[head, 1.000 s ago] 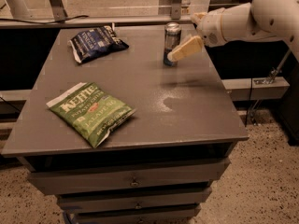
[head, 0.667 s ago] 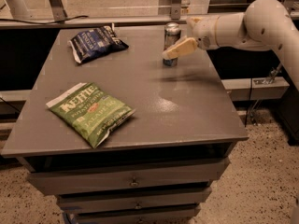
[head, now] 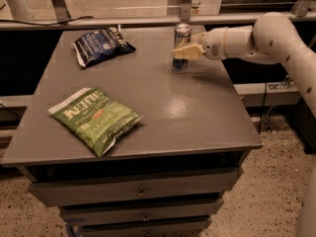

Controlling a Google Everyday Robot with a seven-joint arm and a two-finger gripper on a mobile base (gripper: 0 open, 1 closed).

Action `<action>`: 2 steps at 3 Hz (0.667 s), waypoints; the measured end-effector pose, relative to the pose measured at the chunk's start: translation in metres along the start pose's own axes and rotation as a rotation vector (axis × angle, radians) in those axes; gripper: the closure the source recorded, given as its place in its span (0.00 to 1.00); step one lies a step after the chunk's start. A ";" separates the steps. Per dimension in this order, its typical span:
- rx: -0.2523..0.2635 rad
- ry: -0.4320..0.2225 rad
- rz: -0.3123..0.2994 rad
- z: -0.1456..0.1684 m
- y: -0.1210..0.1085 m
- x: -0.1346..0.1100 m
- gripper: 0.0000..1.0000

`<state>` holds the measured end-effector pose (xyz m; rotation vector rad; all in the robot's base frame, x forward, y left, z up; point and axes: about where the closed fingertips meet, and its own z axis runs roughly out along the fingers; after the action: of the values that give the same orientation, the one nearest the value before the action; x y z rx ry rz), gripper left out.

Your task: Move redbull can near green jalapeno chip bag

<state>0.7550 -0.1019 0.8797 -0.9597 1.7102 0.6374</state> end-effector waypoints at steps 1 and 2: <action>-0.017 -0.009 0.057 -0.006 0.005 -0.001 0.64; -0.063 -0.024 0.104 -0.017 0.023 -0.015 0.87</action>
Offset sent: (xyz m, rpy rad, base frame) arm -0.0502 0.0039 0.0417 0.1379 0.1370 0.0555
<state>0.7295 -0.0982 0.8984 -0.9075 1.7357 0.7728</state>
